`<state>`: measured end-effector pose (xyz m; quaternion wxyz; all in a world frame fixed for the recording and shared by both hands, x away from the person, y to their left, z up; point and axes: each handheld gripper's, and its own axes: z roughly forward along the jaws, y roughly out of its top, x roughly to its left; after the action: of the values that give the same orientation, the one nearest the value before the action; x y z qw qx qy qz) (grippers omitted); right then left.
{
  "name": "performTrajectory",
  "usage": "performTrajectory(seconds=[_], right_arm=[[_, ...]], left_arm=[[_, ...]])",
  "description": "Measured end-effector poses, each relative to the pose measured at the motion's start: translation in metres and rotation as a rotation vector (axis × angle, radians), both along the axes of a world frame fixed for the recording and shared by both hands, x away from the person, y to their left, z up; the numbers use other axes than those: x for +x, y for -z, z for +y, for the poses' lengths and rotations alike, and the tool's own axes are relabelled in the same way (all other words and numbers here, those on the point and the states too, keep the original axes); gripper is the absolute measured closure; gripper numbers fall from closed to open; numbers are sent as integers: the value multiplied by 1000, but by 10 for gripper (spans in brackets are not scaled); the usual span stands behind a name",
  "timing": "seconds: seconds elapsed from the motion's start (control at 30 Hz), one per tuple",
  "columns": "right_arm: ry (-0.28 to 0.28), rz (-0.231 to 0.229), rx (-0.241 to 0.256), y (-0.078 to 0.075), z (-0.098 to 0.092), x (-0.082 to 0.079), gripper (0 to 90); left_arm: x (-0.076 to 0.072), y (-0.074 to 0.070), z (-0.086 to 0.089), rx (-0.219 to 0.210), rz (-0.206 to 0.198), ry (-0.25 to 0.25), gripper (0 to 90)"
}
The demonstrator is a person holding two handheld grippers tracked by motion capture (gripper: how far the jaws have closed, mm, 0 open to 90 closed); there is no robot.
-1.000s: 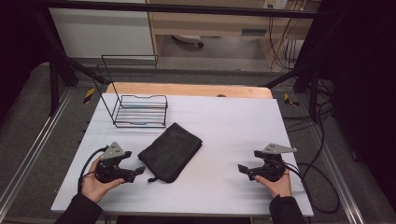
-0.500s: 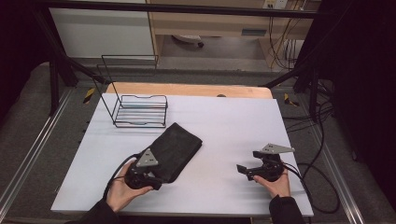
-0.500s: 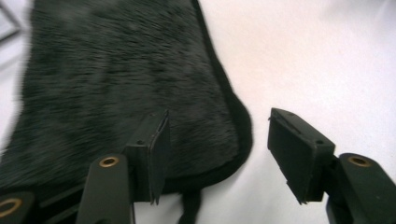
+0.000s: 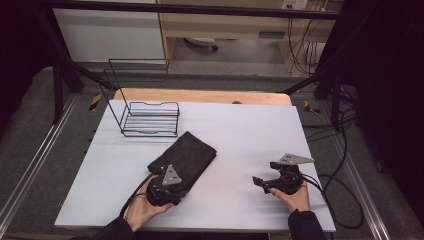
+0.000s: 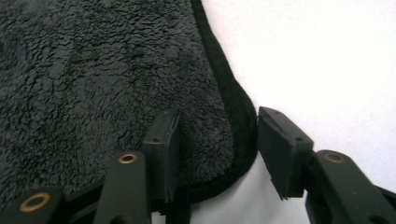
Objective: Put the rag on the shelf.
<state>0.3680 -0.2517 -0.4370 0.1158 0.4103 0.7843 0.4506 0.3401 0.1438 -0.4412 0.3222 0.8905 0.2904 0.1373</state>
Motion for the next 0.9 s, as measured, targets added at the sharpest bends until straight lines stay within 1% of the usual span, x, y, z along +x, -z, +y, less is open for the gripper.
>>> performTrajectory(seconds=[0.1, 0.17, 0.23, 0.27, 0.3, 0.33, 0.47, 0.53, 0.6, 0.63, 0.67, 0.7, 0.73, 0.77, 0.8, 0.83, 0.9], right_arm=[[-2, 0, 0, 0, 1, 0, 29], [-4, -3, -2, 0, 1, 0, 29], [-6, -6, -3, 0, 2, 1, 29], [-6, -4, -2, 0, 3, 0, 30], [-7, -2, 0, -1, 3, 0, 31], [-8, -1, 1, -1, 3, 0, 31], [-10, 1, 0, 0, 4, 0, 32], [-12, 0, 0, -1, 4, 0, 33], [-12, 1, -1, -1, 4, 0, 33], [-12, 1, -1, -1, 4, 0, 33], [-12, 0, 1, -1, 4, 0, 33], [-13, -2, 1, -1, 4, 0, 33], [-13, -2, 1, -1, 4, 0, 33], [-12, -1, 0, -1, 4, 0, 33], [-12, 0, 1, 0, 4, 1, 33], [-12, 0, 1, -1, 4, 0, 33], [-12, -3, 3, -1, 4, 0, 33]], left_arm=[[-1, 0, -2, 13, -7, -12, 520], [-1, 0, -3, 19, -4, -18, 528], [-1, -1, -3, 20, 2, -27, 600], [-1, 0, -4, 54, -43, -37, 716], [-1, 0, -4, 54, -43, -37, 753], [-1, 0, -4, 55, -44, -37, 754], [-3, -1, -7, 98, -74, -23, 787], [-1, -2, -6, 91, -64, -20, 800], [3, -4, -2, 62, -28, -12, 802], [5, -5, 1, 41, -7, -10, 802], [6, -6, 4, 8, 16, -15, 789], [6, -7, 6, -26, 35, -9, 765], [5, -8, 5, -42, 54, -1, 722], [3, -7, 3, -52, 70, 7, 659], [2, -5, -1, -40, 66, 10, 621], [2, -5, -1, -40, 66, 10, 596], [0, -2, -6, -10, 37, 2, 594]])
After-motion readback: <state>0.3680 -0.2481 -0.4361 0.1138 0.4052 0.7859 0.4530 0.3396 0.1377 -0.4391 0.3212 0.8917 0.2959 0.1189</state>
